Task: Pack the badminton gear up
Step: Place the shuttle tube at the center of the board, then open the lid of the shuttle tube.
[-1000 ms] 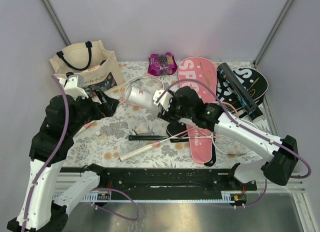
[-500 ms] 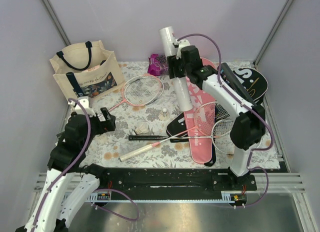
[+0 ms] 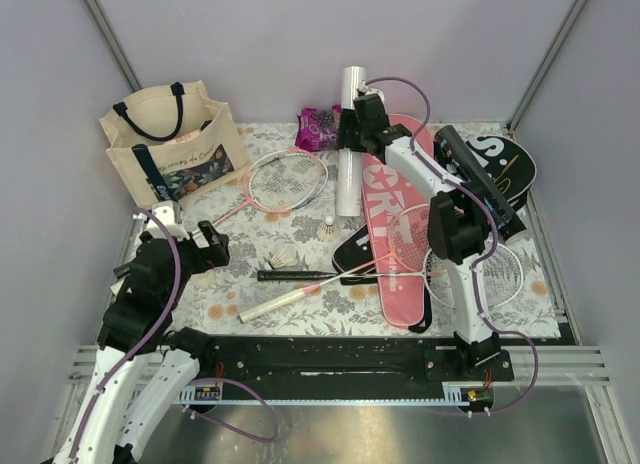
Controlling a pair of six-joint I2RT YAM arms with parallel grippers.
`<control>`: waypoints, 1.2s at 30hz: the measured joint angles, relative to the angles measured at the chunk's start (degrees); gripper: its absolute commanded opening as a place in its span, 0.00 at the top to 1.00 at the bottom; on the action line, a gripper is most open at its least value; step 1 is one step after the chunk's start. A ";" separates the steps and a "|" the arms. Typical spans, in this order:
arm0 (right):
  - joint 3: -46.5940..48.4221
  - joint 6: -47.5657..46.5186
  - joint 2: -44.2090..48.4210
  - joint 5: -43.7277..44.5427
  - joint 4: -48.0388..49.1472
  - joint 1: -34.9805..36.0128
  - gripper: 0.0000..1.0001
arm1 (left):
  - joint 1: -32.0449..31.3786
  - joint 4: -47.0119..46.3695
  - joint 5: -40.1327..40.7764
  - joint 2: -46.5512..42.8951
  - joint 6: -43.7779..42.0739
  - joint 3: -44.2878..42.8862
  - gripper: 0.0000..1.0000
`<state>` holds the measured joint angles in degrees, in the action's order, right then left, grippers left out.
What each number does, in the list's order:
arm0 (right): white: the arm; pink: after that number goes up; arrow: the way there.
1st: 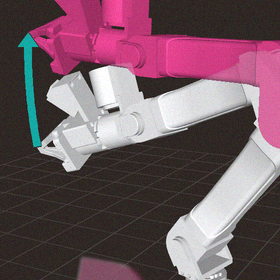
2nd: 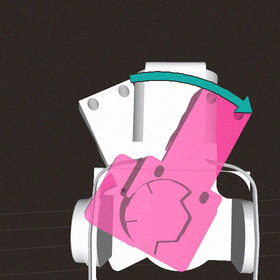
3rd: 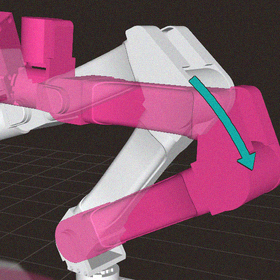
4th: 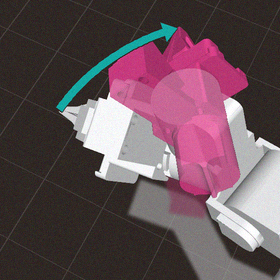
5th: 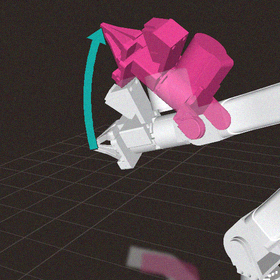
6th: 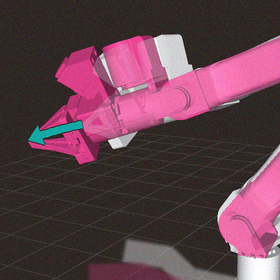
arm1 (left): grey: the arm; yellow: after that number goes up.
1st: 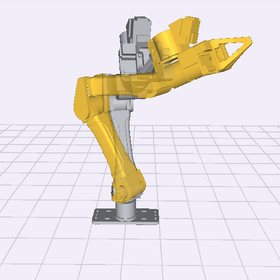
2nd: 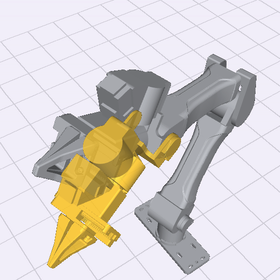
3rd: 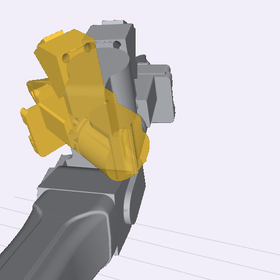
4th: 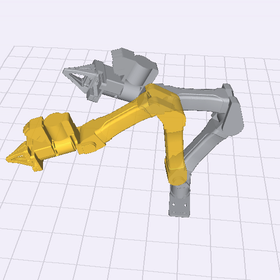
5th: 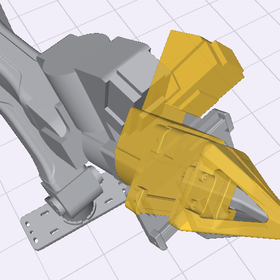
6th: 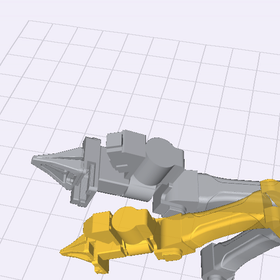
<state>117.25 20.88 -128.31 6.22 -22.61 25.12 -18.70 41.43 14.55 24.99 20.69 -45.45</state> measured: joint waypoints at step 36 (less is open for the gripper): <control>-28.37 -40.50 31.26 15.23 -4.33 -15.78 0.01 | -0.11 -0.02 -2.16 14.91 1.14 -2.49 0.01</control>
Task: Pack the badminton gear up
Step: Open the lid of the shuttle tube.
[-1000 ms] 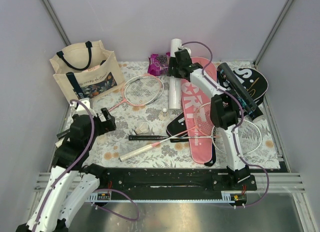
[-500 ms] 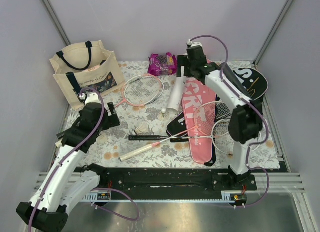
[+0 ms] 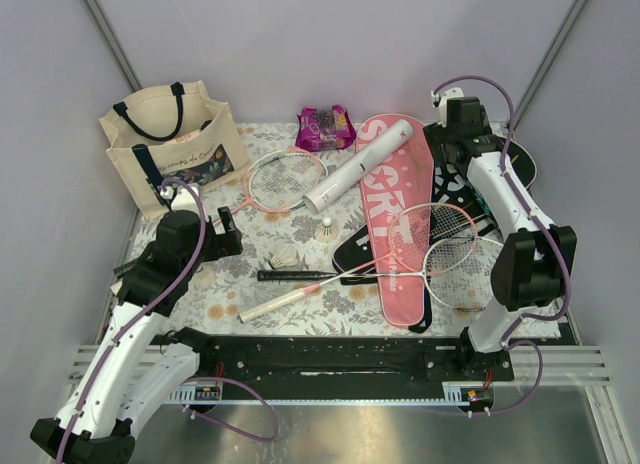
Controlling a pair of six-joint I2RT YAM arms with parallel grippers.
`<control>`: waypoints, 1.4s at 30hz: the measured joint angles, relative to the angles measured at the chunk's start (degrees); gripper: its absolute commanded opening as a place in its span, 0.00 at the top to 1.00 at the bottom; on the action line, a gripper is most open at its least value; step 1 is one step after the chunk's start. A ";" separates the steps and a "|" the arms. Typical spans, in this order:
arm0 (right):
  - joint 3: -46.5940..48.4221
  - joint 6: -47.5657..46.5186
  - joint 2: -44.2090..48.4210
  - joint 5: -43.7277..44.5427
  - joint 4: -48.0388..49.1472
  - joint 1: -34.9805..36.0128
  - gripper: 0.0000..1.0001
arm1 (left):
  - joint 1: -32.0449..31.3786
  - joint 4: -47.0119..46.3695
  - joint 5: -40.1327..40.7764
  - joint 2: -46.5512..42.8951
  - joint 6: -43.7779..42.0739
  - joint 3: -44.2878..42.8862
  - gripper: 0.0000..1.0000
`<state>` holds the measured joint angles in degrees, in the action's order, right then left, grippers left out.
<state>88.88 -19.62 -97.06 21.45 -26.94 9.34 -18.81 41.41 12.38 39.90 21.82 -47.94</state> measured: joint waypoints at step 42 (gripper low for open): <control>9.16 -15.54 -28.00 -7.45 -7.78 -15.52 0.35 | -0.66 -1.40 0.07 3.45 -2.12 0.72 0.04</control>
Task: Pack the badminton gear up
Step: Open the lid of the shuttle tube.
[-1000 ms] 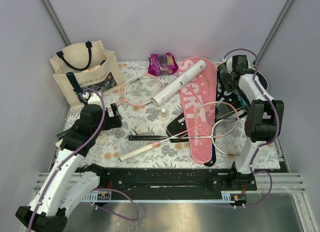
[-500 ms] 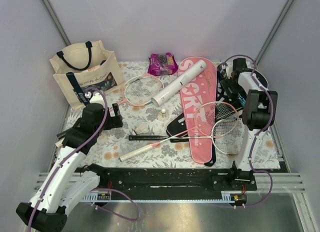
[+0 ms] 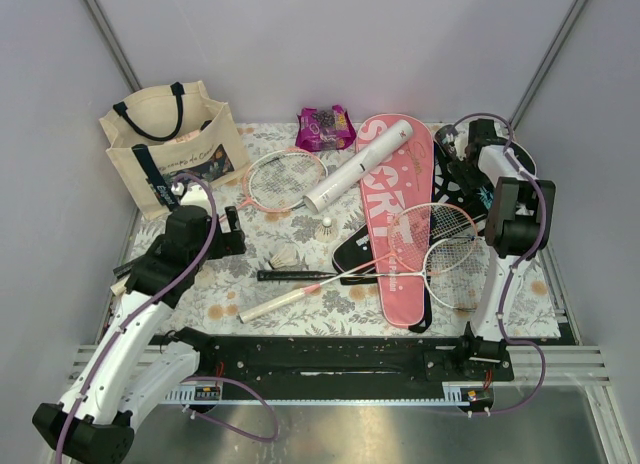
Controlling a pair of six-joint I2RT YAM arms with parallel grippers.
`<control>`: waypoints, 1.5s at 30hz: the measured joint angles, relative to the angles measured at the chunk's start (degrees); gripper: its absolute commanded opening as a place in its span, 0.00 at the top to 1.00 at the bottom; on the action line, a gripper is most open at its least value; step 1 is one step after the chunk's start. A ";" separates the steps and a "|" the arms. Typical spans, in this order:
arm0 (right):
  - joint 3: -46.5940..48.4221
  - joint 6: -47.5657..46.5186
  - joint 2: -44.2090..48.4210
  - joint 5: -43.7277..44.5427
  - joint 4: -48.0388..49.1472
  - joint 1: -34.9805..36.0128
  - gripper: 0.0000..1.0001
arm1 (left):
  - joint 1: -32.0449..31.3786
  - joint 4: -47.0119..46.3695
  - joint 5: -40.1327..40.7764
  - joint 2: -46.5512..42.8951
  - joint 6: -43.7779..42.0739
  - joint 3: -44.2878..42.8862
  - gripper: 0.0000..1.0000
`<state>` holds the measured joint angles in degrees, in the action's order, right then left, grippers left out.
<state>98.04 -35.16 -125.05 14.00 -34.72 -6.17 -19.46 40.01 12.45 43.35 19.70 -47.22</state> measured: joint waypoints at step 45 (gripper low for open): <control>-16.04 55.76 35.15 -65.09 -0.44 29.64 0.47 | -16.85 -25.64 -27.93 0.79 -82.27 0.87 0.06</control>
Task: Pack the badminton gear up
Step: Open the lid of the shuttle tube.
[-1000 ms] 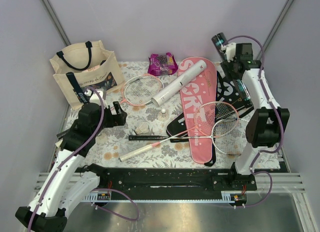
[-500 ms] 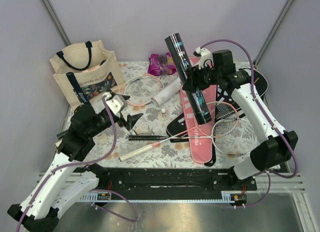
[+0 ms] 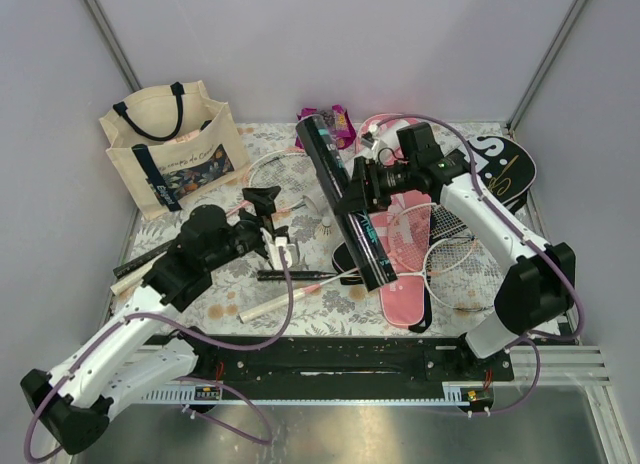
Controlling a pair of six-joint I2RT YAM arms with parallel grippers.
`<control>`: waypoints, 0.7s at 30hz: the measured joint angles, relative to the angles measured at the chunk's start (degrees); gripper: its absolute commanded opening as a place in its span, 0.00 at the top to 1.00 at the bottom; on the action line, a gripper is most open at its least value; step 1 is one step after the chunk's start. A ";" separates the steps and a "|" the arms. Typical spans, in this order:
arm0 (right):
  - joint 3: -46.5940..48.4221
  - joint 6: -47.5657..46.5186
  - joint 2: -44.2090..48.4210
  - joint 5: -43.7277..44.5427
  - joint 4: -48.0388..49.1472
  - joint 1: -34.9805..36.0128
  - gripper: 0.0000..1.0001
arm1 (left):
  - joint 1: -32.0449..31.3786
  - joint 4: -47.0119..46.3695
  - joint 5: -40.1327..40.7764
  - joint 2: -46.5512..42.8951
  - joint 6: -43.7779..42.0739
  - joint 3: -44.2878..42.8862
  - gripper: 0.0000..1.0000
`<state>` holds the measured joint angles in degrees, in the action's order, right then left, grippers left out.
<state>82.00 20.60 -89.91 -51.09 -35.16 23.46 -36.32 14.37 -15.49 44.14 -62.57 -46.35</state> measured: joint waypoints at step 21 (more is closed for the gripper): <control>2.23 -1.03 -3.19 -8.07 -12.50 13.94 0.46 | -9.29 5.57 5.57 4.83 -17.64 -0.17 0.05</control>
<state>84.23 19.57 -93.10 -59.16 -47.66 37.41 -45.60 19.94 -9.91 48.97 -80.20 -46.52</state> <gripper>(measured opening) 0.742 0.951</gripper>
